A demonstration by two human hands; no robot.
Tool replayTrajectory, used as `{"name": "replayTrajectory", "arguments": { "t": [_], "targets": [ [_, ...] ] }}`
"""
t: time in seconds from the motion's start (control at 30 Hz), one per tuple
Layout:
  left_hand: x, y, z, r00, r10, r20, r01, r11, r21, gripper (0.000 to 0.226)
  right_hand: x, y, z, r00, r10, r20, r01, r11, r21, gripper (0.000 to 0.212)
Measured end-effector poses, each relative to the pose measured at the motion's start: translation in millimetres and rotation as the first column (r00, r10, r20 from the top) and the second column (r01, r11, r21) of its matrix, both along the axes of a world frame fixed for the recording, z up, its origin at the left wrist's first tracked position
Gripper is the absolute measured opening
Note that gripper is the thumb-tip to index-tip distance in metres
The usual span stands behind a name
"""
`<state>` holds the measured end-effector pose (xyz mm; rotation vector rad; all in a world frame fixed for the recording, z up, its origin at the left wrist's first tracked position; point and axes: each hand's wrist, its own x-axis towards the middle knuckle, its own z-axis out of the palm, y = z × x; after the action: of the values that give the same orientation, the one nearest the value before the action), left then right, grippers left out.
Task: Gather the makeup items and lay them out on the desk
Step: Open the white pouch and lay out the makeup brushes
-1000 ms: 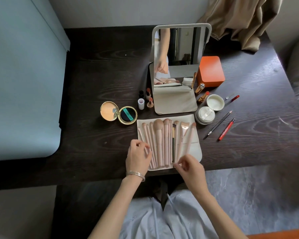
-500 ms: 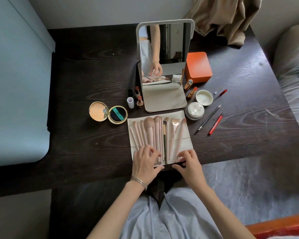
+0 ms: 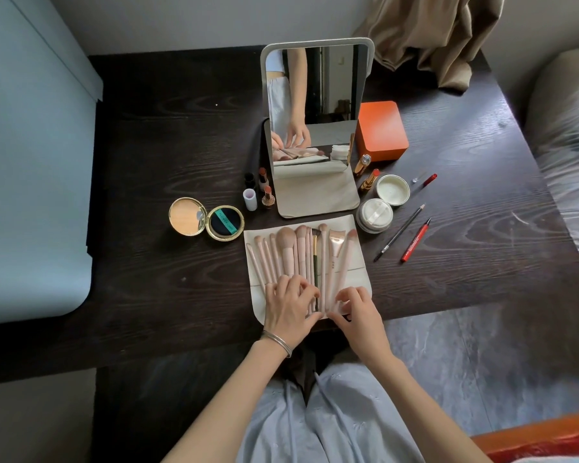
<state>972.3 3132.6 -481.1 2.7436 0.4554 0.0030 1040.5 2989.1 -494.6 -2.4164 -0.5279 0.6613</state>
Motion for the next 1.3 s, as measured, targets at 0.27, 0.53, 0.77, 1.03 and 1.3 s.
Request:
{"name": "replayTrajectory", "arguments": {
  "t": [0.27, 0.53, 0.77, 1.03, 1.3],
  "targets": [
    [-1.0, 1.1, -0.8, 0.999, -0.029, 0.034, 0.029, 1.000, 0.004, 0.041, 1.5, 2.9, -0.2, 0.999, 0.037, 0.002, -0.037, 0.998, -0.053, 0.041],
    [-2.5, 3.3, -0.9, 1.000, -0.002, 0.019, 0.002, 1.000, -0.024, 0.045, 3.1, 1.2, 4.2, 0.996, 0.089, 0.019, -0.087, 0.990, -0.110, 0.042],
    [-9.7, 1.0, 6.9, 0.977, 0.206, -0.061, -0.214, 0.958, -0.189, 0.042, 9.2, 1.1, 28.2, 0.999, 0.020, 0.030, -0.018, 0.998, -0.058, 0.046],
    [-6.9, -14.6, 21.5, 0.811, 0.574, -0.110, -0.571, 0.737, -0.363, 0.041, 36.8, 0.9, 31.8, 0.998, 0.019, -0.052, -0.018, 0.999, 0.032, 0.044],
    [-13.5, -34.0, 34.1, 0.696, 0.709, -0.111, -0.695, 0.627, -0.352, 0.043, 51.7, 7.9, 23.6, 0.983, 0.158, -0.091, -0.155, 0.987, 0.043, 0.042]
  ]
}}
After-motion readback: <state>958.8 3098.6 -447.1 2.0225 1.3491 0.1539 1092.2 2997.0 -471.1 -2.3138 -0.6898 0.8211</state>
